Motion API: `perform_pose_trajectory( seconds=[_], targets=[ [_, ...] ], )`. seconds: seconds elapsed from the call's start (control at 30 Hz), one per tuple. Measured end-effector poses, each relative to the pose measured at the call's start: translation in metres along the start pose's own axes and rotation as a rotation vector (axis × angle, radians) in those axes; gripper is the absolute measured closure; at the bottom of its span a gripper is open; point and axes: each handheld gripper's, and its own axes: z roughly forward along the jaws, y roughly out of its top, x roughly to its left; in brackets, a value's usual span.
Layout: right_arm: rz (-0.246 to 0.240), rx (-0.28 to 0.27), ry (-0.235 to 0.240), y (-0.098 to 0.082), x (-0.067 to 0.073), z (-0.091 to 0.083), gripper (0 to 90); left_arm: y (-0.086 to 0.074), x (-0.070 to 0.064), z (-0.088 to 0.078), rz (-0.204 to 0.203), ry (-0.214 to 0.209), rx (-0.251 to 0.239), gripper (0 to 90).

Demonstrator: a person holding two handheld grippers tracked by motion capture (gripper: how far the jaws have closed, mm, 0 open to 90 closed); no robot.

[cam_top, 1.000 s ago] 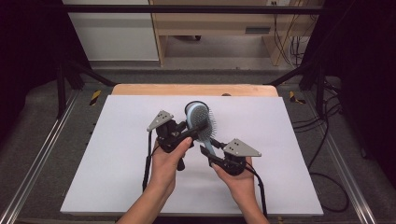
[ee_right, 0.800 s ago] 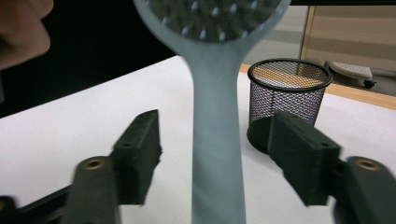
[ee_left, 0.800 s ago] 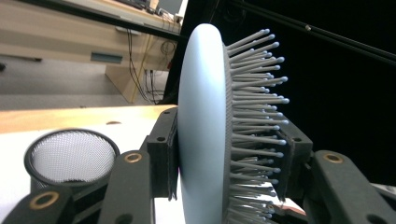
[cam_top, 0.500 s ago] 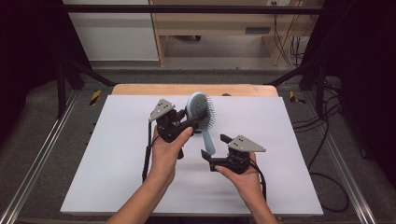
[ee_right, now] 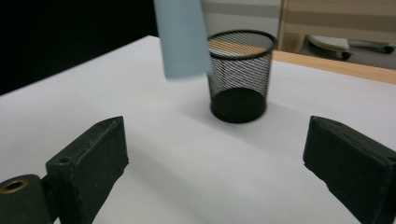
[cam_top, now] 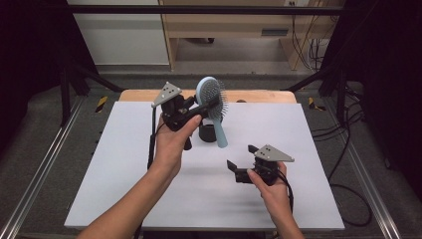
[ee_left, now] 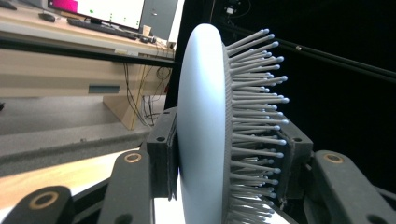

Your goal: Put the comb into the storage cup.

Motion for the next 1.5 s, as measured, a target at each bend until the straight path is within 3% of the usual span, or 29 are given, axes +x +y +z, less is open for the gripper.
perform_pose_trajectory(
  seconds=[0.13,0.17,0.23,0.3,0.37,0.47,0.67,0.87,1.03,1.17,1.33,1.5],
  targets=[
    [-0.012,-0.024,-0.056,-0.006,-0.009,-0.013,5.8,0.01,0.004,0.003,-0.016,0.0,-0.007,51.3],
    [-0.021,-0.056,-0.068,-0.011,-0.016,-0.024,5.0,0.014,0.006,0.004,-0.017,-0.002,-0.003,51.3],
    [-0.004,-0.082,-0.088,-0.018,-0.022,-0.032,4.4,0.025,0.01,0.009,-0.002,0.009,0.002,51.3],
    [0.006,-0.095,-0.095,-0.021,-0.025,-0.036,4.4,0.027,0.011,0.01,0.001,0.008,0.0,51.3],
    [0.029,-0.152,-0.131,-0.03,-0.033,-0.044,5.5,0.032,0.014,0.013,0.006,0.018,0.0,51.3],
    [0.044,-0.172,-0.152,-0.032,-0.036,-0.048,5.1,0.036,0.017,0.015,0.007,0.031,-0.006,51.2],
    [0.015,-0.144,-0.18,-0.04,-0.041,-0.054,4.5,0.04,0.019,0.017,0.006,0.048,-0.006,51.2],
    [0.04,-0.144,-0.184,-0.04,-0.043,-0.058,4.2,0.046,0.018,0.012,0.058,0.12,-0.02,51.2],
    [0.02,-0.138,-0.179,-0.04,-0.039,-0.055,3.8,0.051,0.027,0.016,0.066,0.16,-0.04,51.2],
    [0.031,-0.134,-0.183,-0.04,-0.04,-0.053,3.6,0.052,0.032,0.019,0.053,0.17,-0.064,51.1],
    [0.021,-0.137,-0.179,-0.04,-0.039,-0.054,3.7,0.048,0.036,0.022,0.088,0.185,-0.067,51.2],
    [0.019,-0.141,-0.179,-0.04,-0.039,-0.054,3.8,0.044,0.04,0.023,0.069,0.192,-0.077,51.2]
  ],
)
